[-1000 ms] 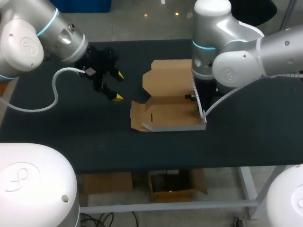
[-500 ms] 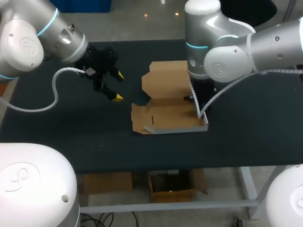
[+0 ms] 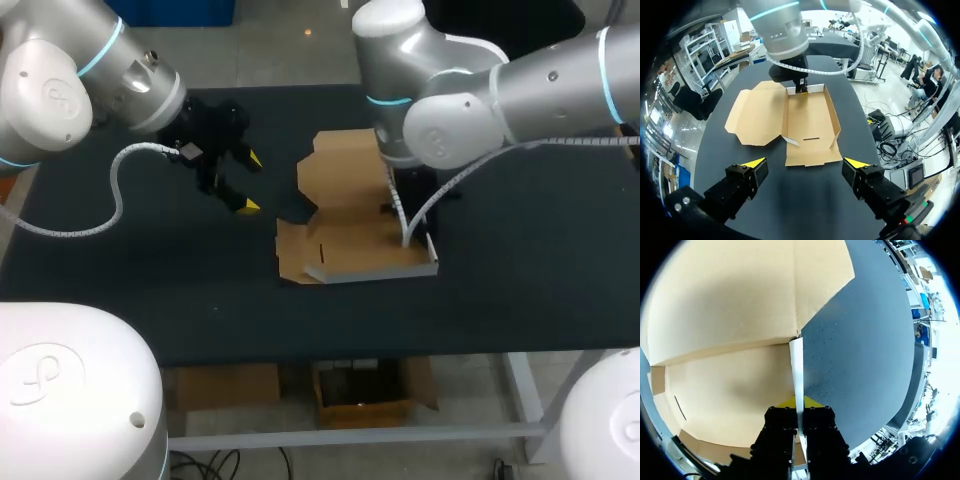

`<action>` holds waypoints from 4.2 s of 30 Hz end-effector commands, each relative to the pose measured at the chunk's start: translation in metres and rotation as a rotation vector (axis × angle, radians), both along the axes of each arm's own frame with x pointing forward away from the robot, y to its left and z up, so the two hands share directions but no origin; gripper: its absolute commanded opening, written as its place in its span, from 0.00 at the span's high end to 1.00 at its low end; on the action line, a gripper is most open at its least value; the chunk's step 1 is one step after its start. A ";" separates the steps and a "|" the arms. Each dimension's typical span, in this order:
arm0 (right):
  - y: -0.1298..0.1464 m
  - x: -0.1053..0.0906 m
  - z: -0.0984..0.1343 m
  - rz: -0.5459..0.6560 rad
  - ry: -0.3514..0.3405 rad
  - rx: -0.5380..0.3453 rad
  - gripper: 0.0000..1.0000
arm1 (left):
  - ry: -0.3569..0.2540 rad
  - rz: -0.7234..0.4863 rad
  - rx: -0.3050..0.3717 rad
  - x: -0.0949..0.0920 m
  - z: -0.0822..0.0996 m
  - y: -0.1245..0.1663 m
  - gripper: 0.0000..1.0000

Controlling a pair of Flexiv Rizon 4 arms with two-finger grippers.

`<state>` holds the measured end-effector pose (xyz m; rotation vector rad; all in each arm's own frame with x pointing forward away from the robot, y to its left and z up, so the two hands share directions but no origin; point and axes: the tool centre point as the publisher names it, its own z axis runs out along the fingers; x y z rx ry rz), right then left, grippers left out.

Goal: Assemble the packaging by folding the flat box into shape, placing the metal phone stand inside, and closing the box properly

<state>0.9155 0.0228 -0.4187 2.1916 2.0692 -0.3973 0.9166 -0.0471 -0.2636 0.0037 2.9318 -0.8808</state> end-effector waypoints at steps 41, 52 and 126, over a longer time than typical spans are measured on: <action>0.000 -0.003 0.000 0.055 -0.012 0.258 1.00 | 0.003 -0.001 0.005 0.000 0.001 0.000 0.00; 0.000 -0.003 0.000 0.055 -0.012 0.258 1.00 | 0.003 -0.001 0.005 0.000 0.001 0.000 0.00; 0.000 -0.003 0.000 0.055 -0.012 0.258 1.00 | 0.784 1.046 -0.274 -0.035 -0.083 -0.022 0.32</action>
